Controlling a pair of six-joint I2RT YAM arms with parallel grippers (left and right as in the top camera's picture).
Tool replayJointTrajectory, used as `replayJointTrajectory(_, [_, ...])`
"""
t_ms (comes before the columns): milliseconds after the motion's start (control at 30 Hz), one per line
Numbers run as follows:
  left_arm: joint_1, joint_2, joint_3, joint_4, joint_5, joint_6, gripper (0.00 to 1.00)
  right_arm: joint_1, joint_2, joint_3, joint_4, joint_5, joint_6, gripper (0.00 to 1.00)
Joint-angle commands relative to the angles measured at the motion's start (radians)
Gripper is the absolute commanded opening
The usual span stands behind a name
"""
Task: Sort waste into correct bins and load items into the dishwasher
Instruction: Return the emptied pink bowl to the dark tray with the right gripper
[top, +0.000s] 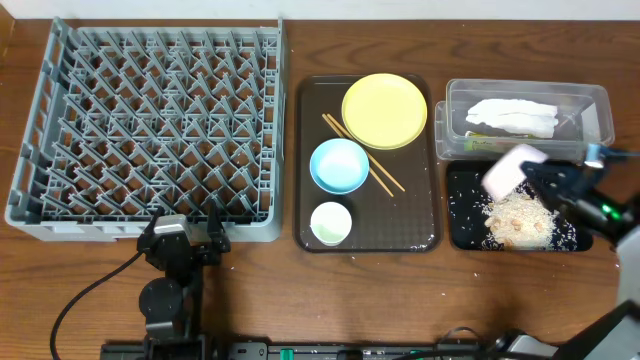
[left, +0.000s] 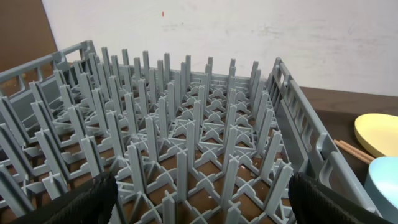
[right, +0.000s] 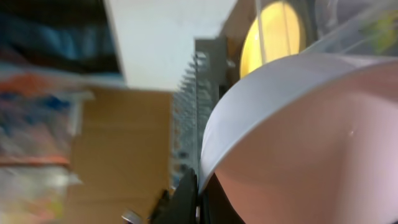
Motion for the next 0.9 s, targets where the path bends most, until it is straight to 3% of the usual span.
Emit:
replayJointTrajectory(0, [0.005,-0.001,-0.015,-0.040,-0.012,0.006,0.89,0.132,-0.083,0.071,-0.001,0.163,0.000,0.01])
replayJointTrajectory(200, [0.005,-0.001,-0.015,-0.040,-0.012,0.006,0.89,0.468,-0.142,0.143,-0.019,0.466,0.038,0.01])
replayJointTrajectory(533, [0.005,-0.001,-0.015,-0.040,-0.012,0.006,0.89,1.034,-0.091,0.151,-0.065,1.060,0.138,0.01])
replayJointTrajectory(700, [0.005,-0.001,-0.015,-0.040,-0.012,0.006,0.89,1.185,-0.006,0.151,-0.090,1.221,0.199,0.01])
replayJointTrajectory(867, [0.005,-0.001,-0.015,-0.040,-0.012,0.006,0.89,1.238,0.085,0.151,-0.126,1.311,0.269,0.01])
